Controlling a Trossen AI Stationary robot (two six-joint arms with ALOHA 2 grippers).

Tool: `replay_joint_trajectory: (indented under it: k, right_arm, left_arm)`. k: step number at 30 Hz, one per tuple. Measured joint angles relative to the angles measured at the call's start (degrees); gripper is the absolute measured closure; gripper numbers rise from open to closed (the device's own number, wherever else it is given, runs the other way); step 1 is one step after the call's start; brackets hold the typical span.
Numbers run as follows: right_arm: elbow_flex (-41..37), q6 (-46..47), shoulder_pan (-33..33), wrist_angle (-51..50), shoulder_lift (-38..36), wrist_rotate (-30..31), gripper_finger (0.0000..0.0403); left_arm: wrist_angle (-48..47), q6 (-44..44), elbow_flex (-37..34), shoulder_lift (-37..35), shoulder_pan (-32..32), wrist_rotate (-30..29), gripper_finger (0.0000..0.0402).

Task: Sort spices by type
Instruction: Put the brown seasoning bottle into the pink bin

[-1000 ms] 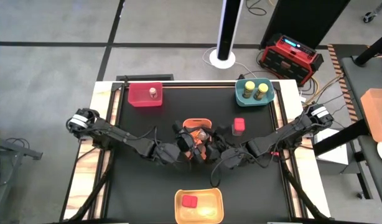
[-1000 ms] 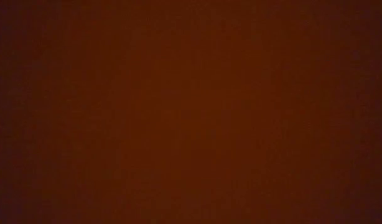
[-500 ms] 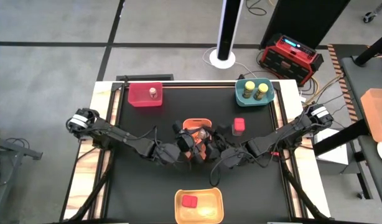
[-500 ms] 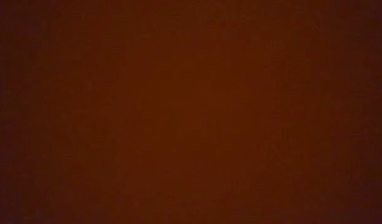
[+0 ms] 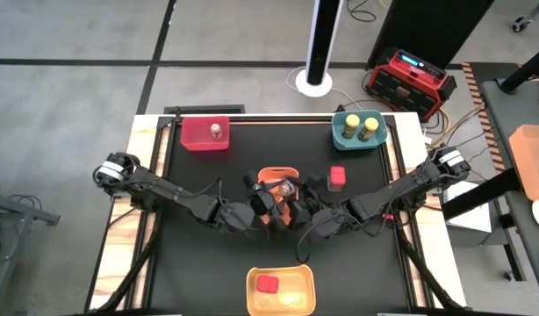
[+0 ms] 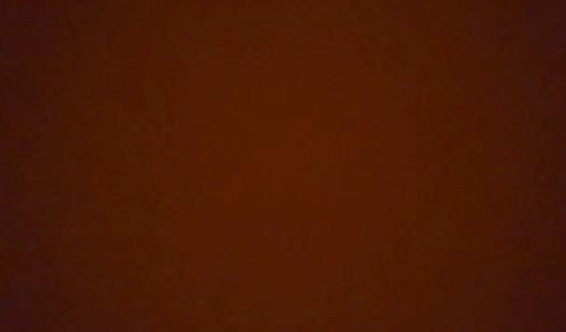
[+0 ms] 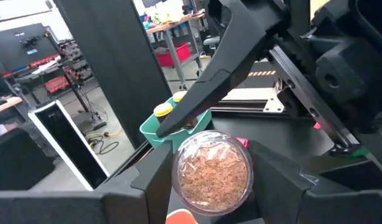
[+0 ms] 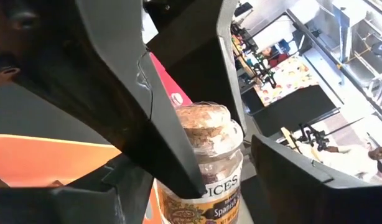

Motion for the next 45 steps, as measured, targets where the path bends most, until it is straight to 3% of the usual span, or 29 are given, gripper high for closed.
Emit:
replay_joint_trajectory:
  k: [6,11,14,20,25,30,34,37,42,45]
  right_arm:
    - [0.44,0.52,0.34,0.57,-0.19,2.32,0.0158]
    - [0.59,2.62,0.73,0.69,-1.17,3.01,0.0166]
    - [0.50,4.50,0.63,0.18,-2.02,2.97,0.0170]
    - [0.68,9.27,0.63,-0.77,-4.93,2.42,0.0177]
    - [0.57,11.21,0.63,-2.76,-6.25,2.01,0.0179]
    - [0.42,11.42,0.63,-3.01,-6.18,1.95,0.0178]
    - [0.35,11.90,0.63,-3.97,-6.08,1.94,0.0182]
    - [0.35,13.43,0.63,-6.13,-6.08,1.94,0.0183]
    - [0.22,15.40,0.61,-7.95,-6.03,1.95,0.0184]
    - [-0.09,16.66,0.61,-8.87,-6.01,1.94,0.0184]
  left_arm:
    - [-5.13,4.03,0.00,-3.06,0.07,-2.24,0.0236]
    - [-19.66,1.89,-0.15,-11.01,1.92,-4.16,0.0236]
    - [-31.74,-3.39,-0.07,-16.49,5.32,-0.32,0.0236]
    - [-58.37,-17.17,-0.07,-26.44,20.65,11.11,0.0236]
    - [-70.33,-20.71,-0.48,-29.23,37.23,18.99,0.0236]
    - [-70.33,-16.77,-1.50,-27.84,50.12,28.33,0.0236]
    - [-69.42,-13.82,-2.45,-25.09,56.52,29.73,0.0236]
    - [-65.94,-13.06,-3.91,-24.18,60.19,30.30,0.0236]
    - [-59.27,-12.29,-8.34,-23.73,64.70,38.01,0.0236]
    - [-55.32,-12.45,-11.59,-24.14,65.90,38.69,0.0236]
